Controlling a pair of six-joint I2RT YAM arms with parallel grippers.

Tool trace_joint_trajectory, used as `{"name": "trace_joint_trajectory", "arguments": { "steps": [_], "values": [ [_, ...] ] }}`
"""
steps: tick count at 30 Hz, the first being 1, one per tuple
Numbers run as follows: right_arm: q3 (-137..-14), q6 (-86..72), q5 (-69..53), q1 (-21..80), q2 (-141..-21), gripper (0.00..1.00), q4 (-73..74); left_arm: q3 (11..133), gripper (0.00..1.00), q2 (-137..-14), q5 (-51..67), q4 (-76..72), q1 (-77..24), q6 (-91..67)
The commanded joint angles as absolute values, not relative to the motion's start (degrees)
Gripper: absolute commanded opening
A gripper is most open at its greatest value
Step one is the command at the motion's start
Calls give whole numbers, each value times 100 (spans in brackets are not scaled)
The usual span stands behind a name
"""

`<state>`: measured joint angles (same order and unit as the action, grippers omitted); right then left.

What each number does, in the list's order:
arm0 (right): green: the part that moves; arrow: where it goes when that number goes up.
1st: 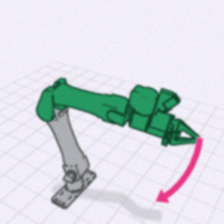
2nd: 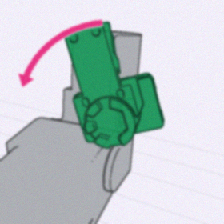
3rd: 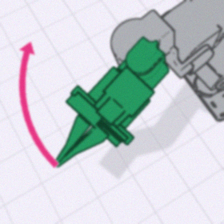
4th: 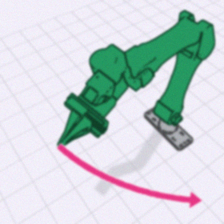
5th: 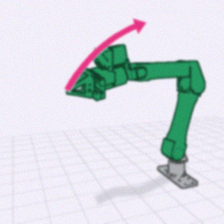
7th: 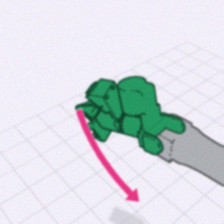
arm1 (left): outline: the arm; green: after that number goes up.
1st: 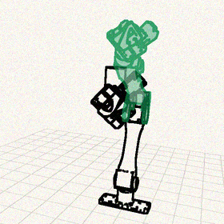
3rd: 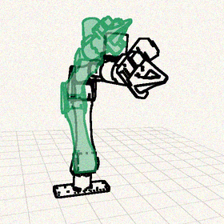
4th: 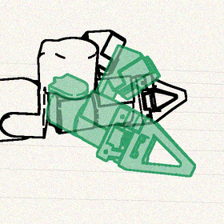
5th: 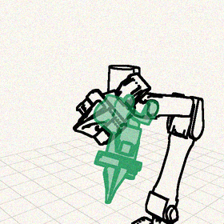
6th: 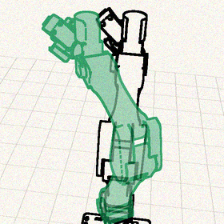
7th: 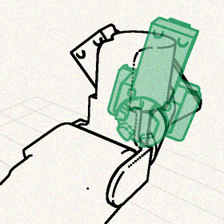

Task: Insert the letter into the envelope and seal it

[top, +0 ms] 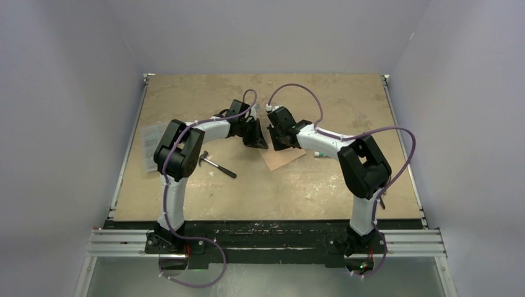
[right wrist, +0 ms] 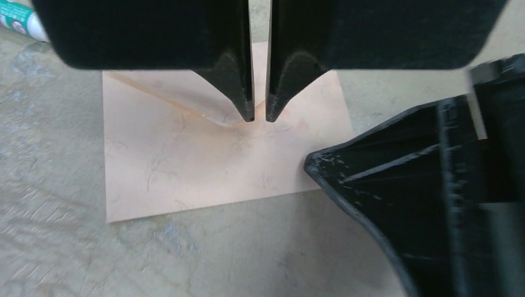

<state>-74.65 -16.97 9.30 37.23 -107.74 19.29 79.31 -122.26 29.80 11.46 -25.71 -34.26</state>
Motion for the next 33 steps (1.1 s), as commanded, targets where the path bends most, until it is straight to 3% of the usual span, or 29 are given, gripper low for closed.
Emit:
{"name": "trace_joint_trajectory", "arguments": {
  "steps": [1,5,30,33],
  "values": [
    [-7611,-1854,1081,3750,-10923,11,2141,7820,0,-12674,2276,1584,-2544,-3015],
    [-7612,-1916,1164,3753,-11015,7,2230,7823,0,-12689,2285,1591,-2547,-2998],
    [-7262,-2537,1400,3670,-11516,9,2419,7750,0,-12237,2771,1104,-2542,-2909],
    [-7387,-2574,1191,3640,-11610,9,2473,7619,8,-11980,3085,773,-2549,-2935]
  ]
}}
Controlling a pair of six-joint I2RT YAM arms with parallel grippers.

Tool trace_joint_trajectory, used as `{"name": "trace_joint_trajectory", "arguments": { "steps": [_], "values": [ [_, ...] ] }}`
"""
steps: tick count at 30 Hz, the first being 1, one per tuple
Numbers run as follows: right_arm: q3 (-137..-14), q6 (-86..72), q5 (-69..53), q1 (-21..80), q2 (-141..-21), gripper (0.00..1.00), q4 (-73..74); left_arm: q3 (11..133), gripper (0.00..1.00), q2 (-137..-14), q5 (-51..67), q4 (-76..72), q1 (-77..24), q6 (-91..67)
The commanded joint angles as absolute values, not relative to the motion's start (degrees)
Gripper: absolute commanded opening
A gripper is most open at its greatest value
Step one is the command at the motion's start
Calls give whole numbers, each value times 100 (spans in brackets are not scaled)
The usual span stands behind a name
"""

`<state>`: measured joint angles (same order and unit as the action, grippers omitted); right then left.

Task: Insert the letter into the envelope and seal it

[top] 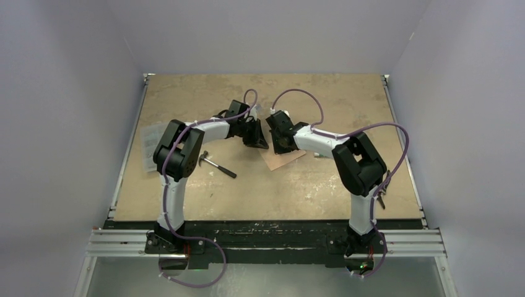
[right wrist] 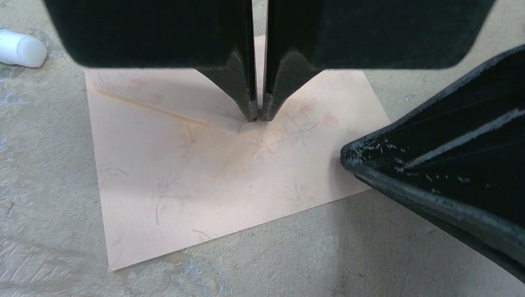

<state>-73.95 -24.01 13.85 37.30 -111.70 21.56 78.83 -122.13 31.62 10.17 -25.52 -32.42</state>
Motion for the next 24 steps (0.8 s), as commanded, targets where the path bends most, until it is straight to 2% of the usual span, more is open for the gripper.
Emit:
{"name": "trace_joint_trajectory", "arguments": {
  "steps": [1,4,6,12,19,24],
  "values": [
    [-7412,-2587,1115,3639,-11641,9,2476,7550,11,-11886,3207,591,-2549,-2948],
    [-7453,-2689,906,3607,-11687,9,2493,7312,17,-11584,3613,134,-2555,-3034],
    [-7428,-2767,763,3592,-11700,8,2466,7074,18,-11384,3785,-287,-2579,-3126],
    [-7242,-2945,425,3457,-11647,7,2309,6473,6,-11354,4031,-746,-2710,-3545],
    [-7087,-3057,270,3412,-11610,7,2175,6266,6,-11323,4060,-1330,-2873,-3989],
    [-7011,-3067,264,3384,-11591,7,2117,6095,1,-11073,3850,-1798,-2889,-4290]
  ]
}}
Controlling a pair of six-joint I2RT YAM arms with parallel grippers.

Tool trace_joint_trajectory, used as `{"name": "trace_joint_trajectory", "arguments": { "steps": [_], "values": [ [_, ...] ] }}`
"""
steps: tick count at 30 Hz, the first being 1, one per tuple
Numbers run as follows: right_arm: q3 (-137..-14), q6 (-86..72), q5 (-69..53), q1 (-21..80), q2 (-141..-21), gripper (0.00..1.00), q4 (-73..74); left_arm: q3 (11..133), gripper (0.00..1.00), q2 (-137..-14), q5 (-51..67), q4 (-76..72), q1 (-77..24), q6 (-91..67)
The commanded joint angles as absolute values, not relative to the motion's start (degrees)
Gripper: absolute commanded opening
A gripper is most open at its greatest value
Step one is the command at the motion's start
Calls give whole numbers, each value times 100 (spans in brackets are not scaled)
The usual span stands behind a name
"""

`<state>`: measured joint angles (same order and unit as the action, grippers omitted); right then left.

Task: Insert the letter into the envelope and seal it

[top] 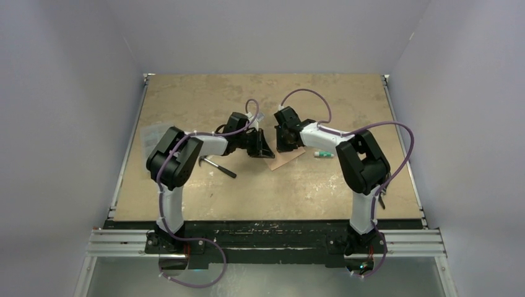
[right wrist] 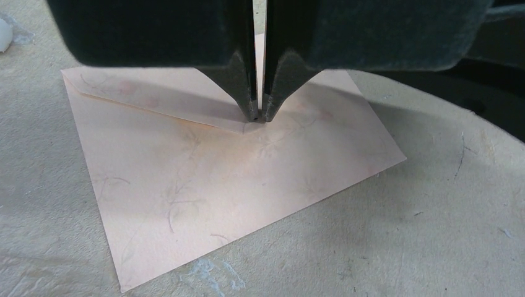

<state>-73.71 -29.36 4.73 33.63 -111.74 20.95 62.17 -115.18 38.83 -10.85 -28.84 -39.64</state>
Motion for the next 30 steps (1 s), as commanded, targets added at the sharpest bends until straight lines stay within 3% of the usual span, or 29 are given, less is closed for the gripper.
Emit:
{"name": "trace_joint_trajectory", "arguments": {
  "steps": [1,6,10,14,22,30],
  "values": [
    [-6998,-3067,257,3365,-11592,7,2106,6131,0,-11120,3900,-1772,-2904,-4316],
    [-6987,-2918,141,3307,-11554,8,2044,6652,0,-11734,4423,-1010,-3020,-4083],
    [-6934,-2875,81,3248,-11510,9,1971,6981,0,-11972,4085,158,-3054,-3554],
    [-6852,-2836,64,3228,-11462,8,1887,6951,0,-12236,4104,195,-3069,-3684],
    [-6732,-2340,827,3233,-11240,9,1676,7324,0,-12575,2706,1606,-3069,-3321],
    [-6781,-1743,1919,3181,-11352,8,1228,7352,0,-12717,2163,2209,-3068,-2883]
  ]
}}
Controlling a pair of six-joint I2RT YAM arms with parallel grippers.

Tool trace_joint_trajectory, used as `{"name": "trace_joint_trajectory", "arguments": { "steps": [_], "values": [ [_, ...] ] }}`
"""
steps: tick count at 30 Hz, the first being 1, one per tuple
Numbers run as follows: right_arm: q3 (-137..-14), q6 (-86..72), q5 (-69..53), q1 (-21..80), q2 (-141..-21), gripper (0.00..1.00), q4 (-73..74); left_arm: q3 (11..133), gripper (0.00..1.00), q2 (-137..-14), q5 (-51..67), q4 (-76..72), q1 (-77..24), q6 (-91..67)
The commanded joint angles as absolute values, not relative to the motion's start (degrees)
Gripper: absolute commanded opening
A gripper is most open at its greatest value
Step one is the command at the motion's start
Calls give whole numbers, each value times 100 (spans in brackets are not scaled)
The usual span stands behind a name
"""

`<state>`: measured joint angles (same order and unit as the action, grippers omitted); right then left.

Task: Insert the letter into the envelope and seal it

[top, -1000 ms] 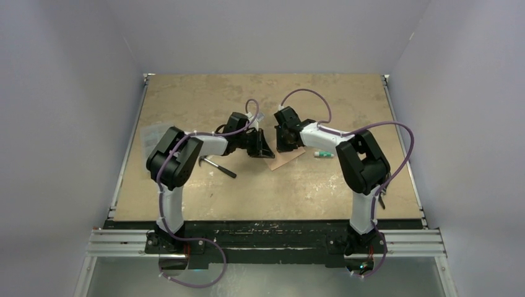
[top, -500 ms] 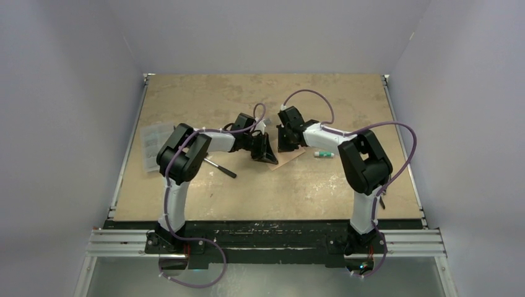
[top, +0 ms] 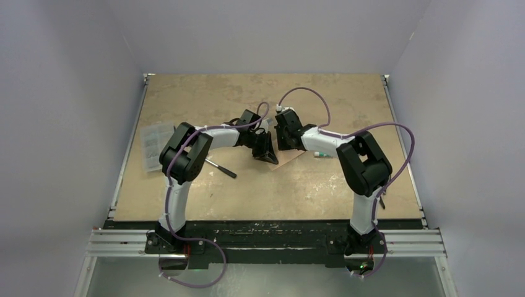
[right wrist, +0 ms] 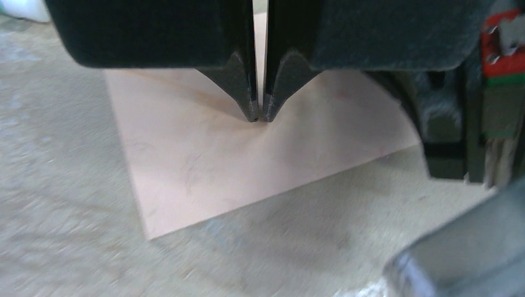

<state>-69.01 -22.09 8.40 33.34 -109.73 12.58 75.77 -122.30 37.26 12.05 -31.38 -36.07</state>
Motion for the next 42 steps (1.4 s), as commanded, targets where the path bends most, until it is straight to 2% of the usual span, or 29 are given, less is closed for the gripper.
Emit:
{"name": "trace_joint_trajectory", "arguments": {
  "steps": [1,3,13,20,32,42],
  "values": [
    [-6792,-1745,2003,3157,-11351,8,1227,7357,0,-12724,2158,2228,-3067,-2871],
    [-6821,-1718,2028,3081,-11289,8,1226,7382,0,-12742,2155,2241,-3067,-2872],
    [-7193,-1636,646,3050,-10332,12,1200,7534,0,-12840,2311,2140,-3066,-2979],
    [-7130,-1541,53,3180,-10454,10,1547,7558,0,-12867,2312,2159,-3065,-2865],
    [-7251,-1511,301,3416,-10966,11,1970,7621,0,-12924,2294,2240,-3066,-2839],
    [-7214,-1829,1362,3428,-11362,12,2469,7620,0,-12973,2325,2286,-3060,-2719]
  ]
}}
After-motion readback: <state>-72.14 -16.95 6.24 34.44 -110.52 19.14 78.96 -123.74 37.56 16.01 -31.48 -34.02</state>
